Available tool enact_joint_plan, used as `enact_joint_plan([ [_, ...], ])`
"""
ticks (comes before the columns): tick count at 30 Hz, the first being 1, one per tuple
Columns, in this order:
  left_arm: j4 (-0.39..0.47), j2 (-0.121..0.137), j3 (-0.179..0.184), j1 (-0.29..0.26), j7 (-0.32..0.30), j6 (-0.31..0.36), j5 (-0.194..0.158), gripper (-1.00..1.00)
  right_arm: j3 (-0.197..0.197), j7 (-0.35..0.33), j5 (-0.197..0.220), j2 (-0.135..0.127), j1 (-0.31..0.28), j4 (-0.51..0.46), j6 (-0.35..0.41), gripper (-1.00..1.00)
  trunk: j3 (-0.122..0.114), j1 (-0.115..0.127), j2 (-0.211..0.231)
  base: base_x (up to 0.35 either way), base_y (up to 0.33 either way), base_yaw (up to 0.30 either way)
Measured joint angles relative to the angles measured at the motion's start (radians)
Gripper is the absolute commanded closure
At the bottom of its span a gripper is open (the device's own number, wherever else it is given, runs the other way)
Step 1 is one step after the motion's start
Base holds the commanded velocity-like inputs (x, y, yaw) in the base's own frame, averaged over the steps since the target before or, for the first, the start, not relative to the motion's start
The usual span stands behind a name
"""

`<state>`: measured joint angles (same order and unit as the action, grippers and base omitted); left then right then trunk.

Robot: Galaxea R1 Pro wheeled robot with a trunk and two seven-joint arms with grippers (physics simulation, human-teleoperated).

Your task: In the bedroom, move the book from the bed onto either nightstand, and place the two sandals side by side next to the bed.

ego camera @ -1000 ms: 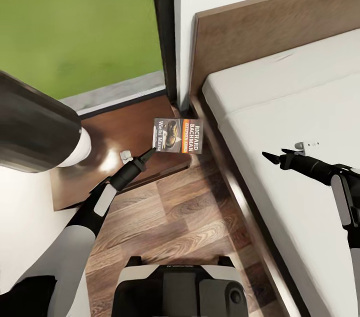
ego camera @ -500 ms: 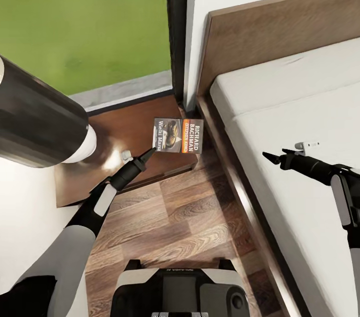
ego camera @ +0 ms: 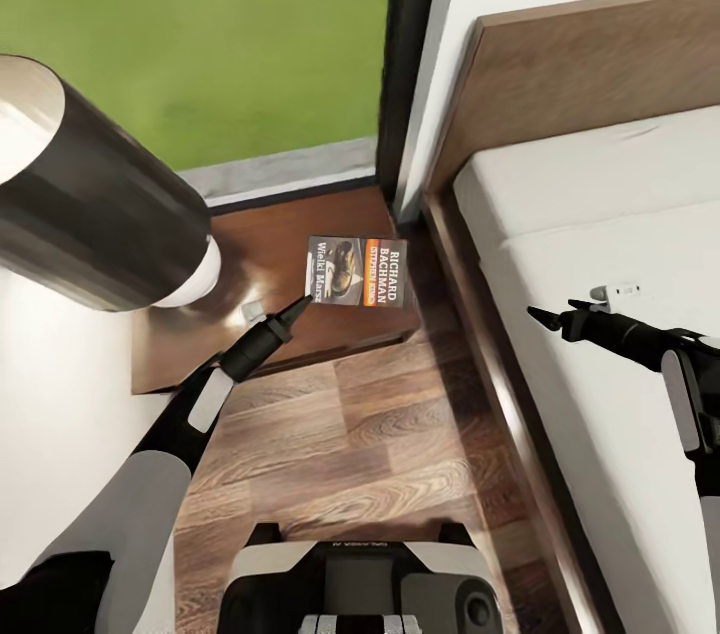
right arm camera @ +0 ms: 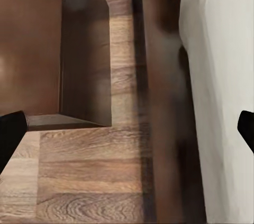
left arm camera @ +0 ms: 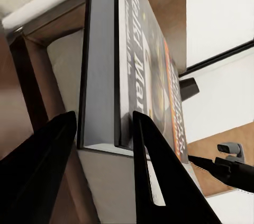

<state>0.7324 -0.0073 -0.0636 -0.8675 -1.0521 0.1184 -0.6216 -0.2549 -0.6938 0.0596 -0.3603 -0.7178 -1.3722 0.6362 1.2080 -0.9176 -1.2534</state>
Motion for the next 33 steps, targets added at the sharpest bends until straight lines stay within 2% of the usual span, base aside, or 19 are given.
enact_joint_plan([
  [14,0.000,0.000,0.000,0.000,0.000,0.000,0.000,1.00,0.000,0.000,0.000,0.000,0.000,0.000,0.000,-1.00,0.044,-0.054,-0.098,0.000,0.000,0.281],
  [23,-0.001,-0.001,-0.001,0.009,0.000,-0.001,-0.003,1.00,0.000,0.000,0.000,0.000,0.000,0.000,0.000,-1.00,0.044,-0.054,-0.098,-0.003,0.000,0.262],
  [33,-0.001,-0.001,-0.001,0.012,0.002,-0.002,-0.005,1.00,0.000,-0.002,0.001,0.000,0.000,0.000,0.000,-1.00,0.044,-0.054,-0.098,-0.132,0.000,0.014],
])
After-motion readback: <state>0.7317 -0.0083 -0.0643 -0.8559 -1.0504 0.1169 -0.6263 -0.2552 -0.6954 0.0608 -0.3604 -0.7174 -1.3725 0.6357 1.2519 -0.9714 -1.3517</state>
